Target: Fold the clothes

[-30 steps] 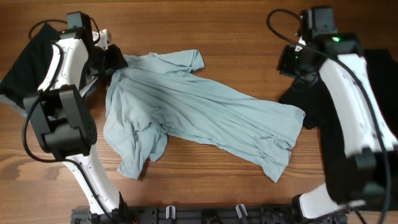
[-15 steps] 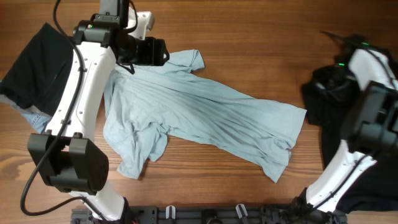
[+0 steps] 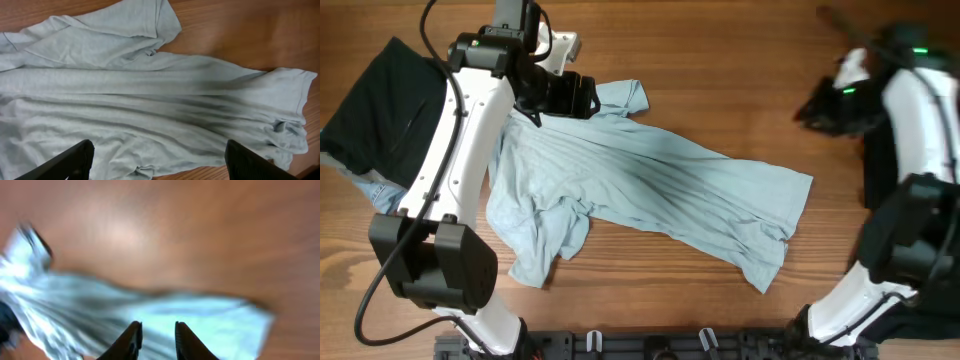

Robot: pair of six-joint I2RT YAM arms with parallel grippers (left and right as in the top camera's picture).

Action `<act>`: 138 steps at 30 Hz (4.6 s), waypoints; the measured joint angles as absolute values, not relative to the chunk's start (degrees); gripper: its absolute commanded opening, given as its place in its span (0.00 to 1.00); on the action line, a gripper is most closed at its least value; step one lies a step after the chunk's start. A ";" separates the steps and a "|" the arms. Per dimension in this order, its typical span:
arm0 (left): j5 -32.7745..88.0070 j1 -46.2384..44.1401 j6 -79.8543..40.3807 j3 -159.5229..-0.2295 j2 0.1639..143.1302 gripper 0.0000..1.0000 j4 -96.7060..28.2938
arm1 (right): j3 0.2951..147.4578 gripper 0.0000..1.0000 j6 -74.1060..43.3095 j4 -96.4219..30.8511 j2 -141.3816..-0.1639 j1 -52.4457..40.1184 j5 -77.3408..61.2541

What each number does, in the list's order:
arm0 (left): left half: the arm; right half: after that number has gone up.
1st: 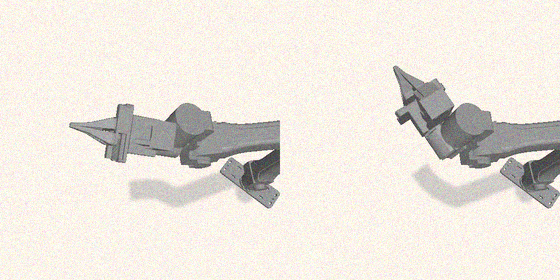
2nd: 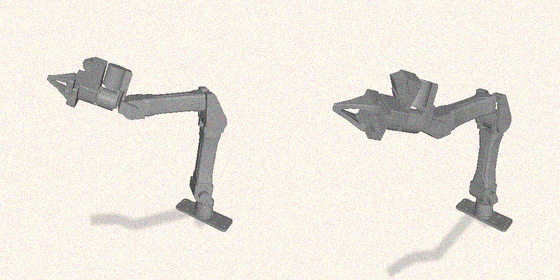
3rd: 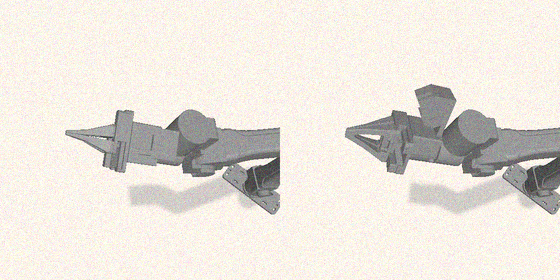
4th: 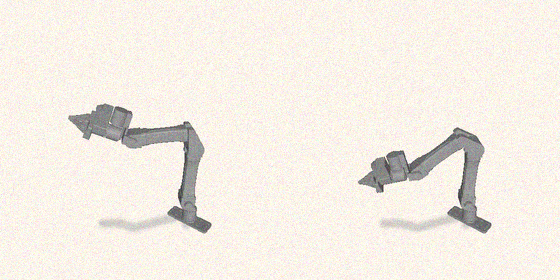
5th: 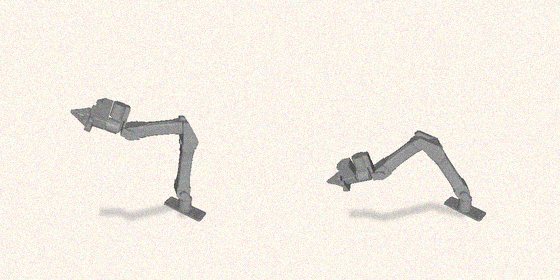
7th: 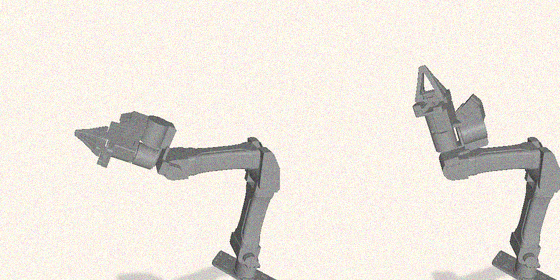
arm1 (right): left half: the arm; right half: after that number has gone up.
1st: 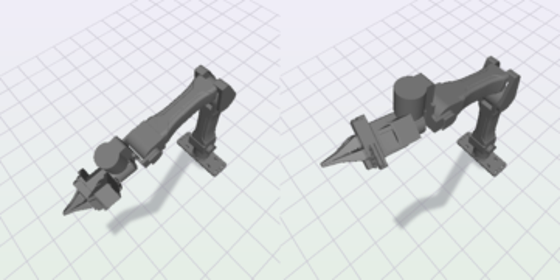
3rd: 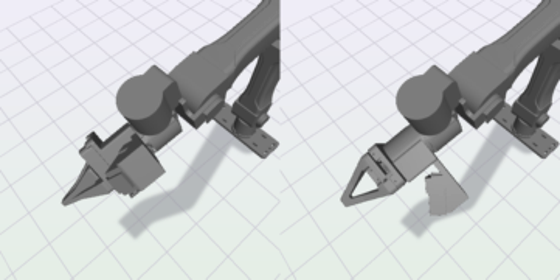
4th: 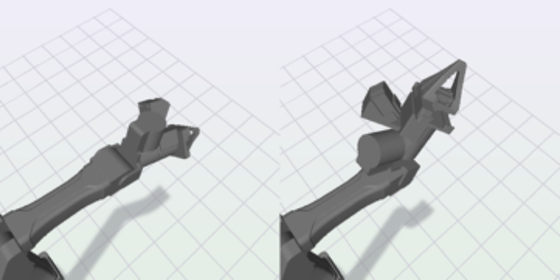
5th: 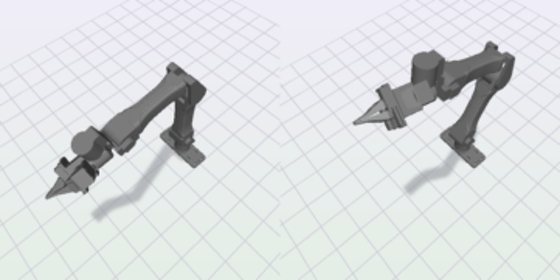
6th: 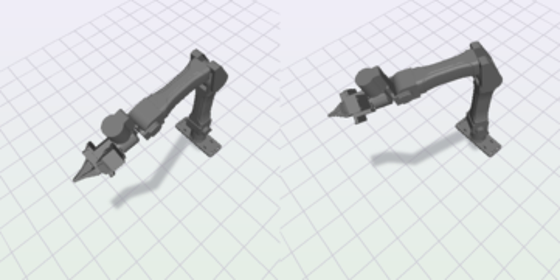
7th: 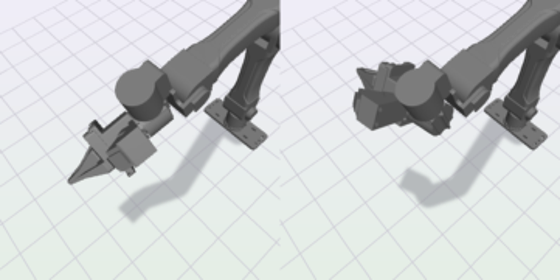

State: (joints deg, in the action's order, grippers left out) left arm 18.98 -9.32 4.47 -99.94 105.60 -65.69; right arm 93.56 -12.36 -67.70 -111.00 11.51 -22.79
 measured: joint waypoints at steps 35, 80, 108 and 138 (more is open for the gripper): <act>19.00 -9.32 4.89 -99.94 105.60 0.89 -67.88 | 92.71 0.85 -1.65 -46.48 -119.31 8.01 -19.68; 9.91 -8.93 1.34 -100.36 76.90 1.00 -77.41 | 84.49 0.61 -17.43 -68.66 -116.79 8.36 -8.88; 7.29 -0.78 -1.65 -100.36 77.06 1.00 -87.22 | 76.36 0.80 -33.63 -77.23 -104.90 8.36 11.18; 25.69 -0.12 -15.55 -40.51 92.31 0.04 -43.11 | 77.08 0.81 -19.14 -59.27 -99.72 8.36 -16.97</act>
